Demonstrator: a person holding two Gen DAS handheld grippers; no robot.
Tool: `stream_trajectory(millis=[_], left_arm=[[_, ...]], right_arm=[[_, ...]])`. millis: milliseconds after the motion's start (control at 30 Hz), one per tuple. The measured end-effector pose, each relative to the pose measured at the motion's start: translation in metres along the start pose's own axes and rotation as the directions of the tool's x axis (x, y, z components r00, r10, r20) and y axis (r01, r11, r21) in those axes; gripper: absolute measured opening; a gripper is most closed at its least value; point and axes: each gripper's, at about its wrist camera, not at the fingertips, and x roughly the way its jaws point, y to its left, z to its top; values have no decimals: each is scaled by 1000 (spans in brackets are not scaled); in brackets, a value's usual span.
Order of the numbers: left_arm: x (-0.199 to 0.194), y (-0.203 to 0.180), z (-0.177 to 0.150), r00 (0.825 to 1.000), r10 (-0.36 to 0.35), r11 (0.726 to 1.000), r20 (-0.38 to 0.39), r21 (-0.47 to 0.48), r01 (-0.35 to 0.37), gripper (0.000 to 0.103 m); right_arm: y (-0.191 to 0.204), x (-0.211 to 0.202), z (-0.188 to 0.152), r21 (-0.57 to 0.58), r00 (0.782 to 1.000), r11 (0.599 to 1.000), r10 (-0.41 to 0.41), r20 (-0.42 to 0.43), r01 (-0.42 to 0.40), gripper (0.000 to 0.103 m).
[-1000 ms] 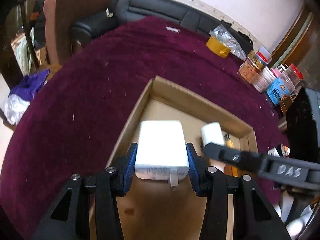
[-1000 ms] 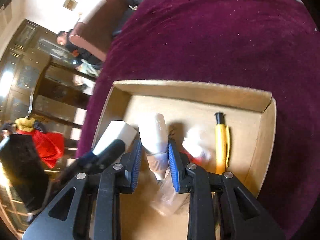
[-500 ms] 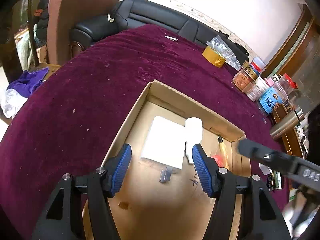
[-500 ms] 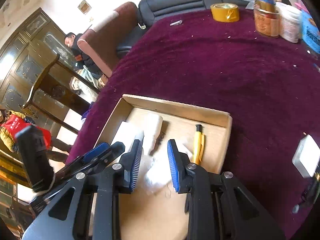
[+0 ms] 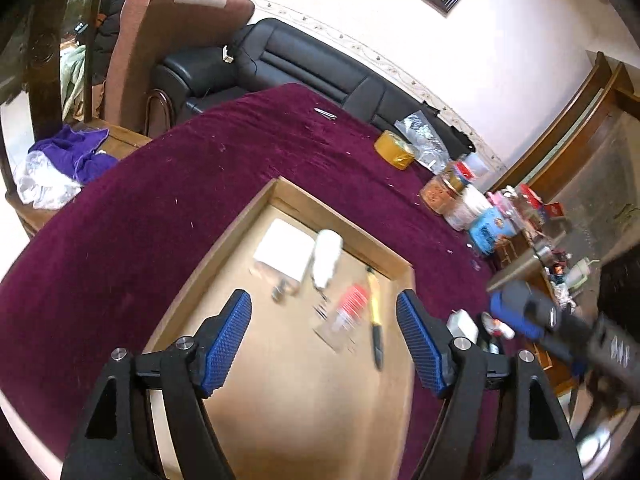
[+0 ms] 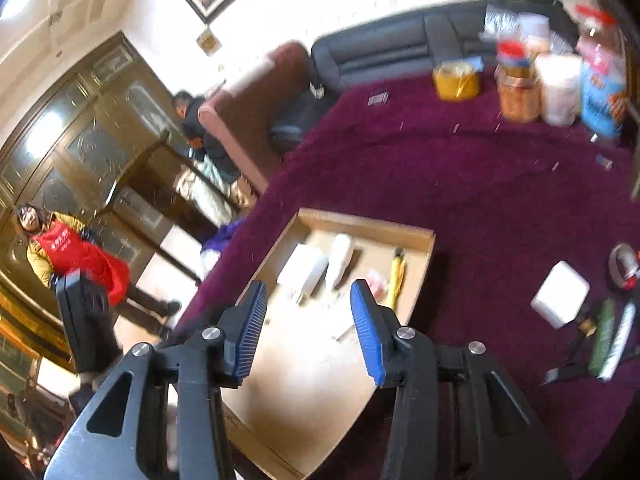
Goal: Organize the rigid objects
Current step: 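Withdraw both grippers from the box toward the remaining markers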
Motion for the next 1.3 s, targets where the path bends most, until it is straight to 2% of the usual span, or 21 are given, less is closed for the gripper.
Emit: stream_trajectory(millis=[67,167,300,533,633,700,800,867,933,967,1000,1033,1133,1233,1300], left_arm=[[-13,-10,-13,1000,-6,1000,8,-5,6,70],[-26,-29,-36,999,-4,1000,36,12,4,75],[-29,-55,-68,998,-5,999,65,49,2,75],[-19,-91,-110,999,-42,995,-23,91,44,75],[-17,-100,-121,997,-51,992,-52,110,57,75],[-15,-106,-125,996,-55,990,-68,123,63,75],[-14,-111,-128,995,-61,987,-76,143,71,75],[-11,-115,-130,994,-68,985,-89,155,81,75],[-8,-116,-131,992,-70,983,-102,163,86,75],[-6,-116,-132,992,-73,982,-107,166,90,75],[-4,-117,-132,991,-74,981,-111,169,92,75],[-2,-117,-132,991,-74,981,-115,171,93,75],[9,-119,-134,988,-75,981,-136,170,98,75],[20,-125,-137,985,-66,979,-159,181,95,75],[28,-132,-139,985,-52,975,-164,204,86,75]], right_arm=[[-4,-25,1,-22,998,999,-41,52,42,43],[-17,-49,-9,-18,991,995,-97,96,100,57],[-38,-51,-30,17,990,992,-125,64,124,58],[-48,-63,-26,45,987,991,-132,90,129,58],[-42,-75,-12,26,983,991,-135,126,133,58],[-42,-94,2,37,972,989,-145,185,141,58],[-44,-136,21,40,940,984,-180,291,176,58],[-49,-165,28,41,905,972,-229,357,230,58],[-60,-187,27,46,862,951,-296,411,305,68],[-68,-193,22,53,839,937,-332,432,344,80],[-80,-196,14,67,811,919,-376,448,388,84],[-87,-194,8,76,802,909,-399,444,410,85],[-139,-170,-19,143,815,876,-481,324,460,85],[-201,-152,-46,314,836,854,-493,240,414,85],[-231,-148,-55,396,839,833,-495,225,386,85]])
